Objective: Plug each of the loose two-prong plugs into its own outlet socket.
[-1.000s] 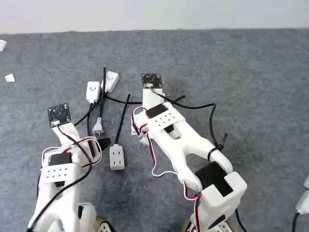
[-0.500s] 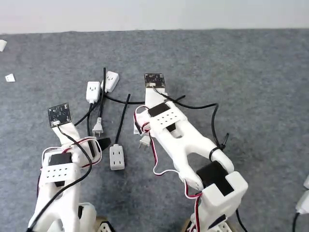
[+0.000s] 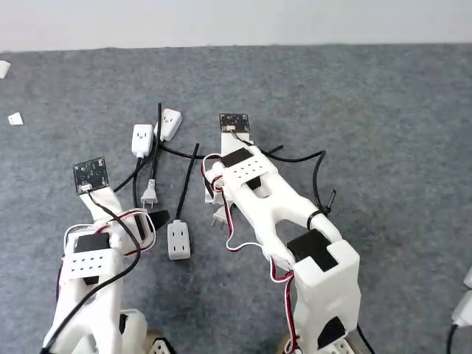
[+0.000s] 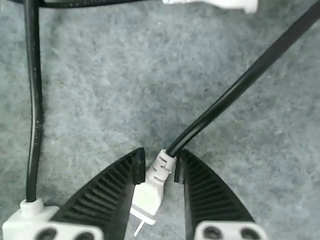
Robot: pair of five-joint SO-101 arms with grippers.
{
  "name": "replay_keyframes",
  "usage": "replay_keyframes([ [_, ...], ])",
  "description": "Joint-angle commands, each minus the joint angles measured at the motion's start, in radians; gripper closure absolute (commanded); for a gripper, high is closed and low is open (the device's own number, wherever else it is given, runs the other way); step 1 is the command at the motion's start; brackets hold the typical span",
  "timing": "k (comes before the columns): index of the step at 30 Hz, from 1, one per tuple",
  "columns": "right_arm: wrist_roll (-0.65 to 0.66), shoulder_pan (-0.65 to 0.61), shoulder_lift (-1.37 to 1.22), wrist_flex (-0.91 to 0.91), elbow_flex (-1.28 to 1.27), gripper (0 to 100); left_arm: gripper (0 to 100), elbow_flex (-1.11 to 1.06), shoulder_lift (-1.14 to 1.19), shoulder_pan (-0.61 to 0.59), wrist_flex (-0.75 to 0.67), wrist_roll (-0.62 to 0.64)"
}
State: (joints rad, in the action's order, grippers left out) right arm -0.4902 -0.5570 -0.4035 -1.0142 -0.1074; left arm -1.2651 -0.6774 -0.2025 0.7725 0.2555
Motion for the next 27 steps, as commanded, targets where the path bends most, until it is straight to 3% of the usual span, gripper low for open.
replay_keyframes([
  [1, -0.011, 0.016, 0.008, -0.010, 0.055, 89.0, 66, 0.041, 0.002, -0.006, -0.021, -0.011],
  [3, -0.011, 0.015, 0.008, -0.015, 0.061, 90.1, 66, 0.041, 0.002, -0.006, -0.021, -0.011],
  [6, -0.009, 0.019, 0.008, -0.019, 0.069, 99.6, 66, 0.041, 0.002, -0.006, -0.021, -0.011],
  [14, 0.063, 0.016, 0.016, -0.099, 0.121, 99.1, 66, 0.042, 0.003, -0.005, -0.020, -0.009],
  [27, 0.376, -0.122, 0.470, -0.196, -0.037, 99.1, 66, 0.054, 0.006, -0.005, 0.006, -0.028],
])
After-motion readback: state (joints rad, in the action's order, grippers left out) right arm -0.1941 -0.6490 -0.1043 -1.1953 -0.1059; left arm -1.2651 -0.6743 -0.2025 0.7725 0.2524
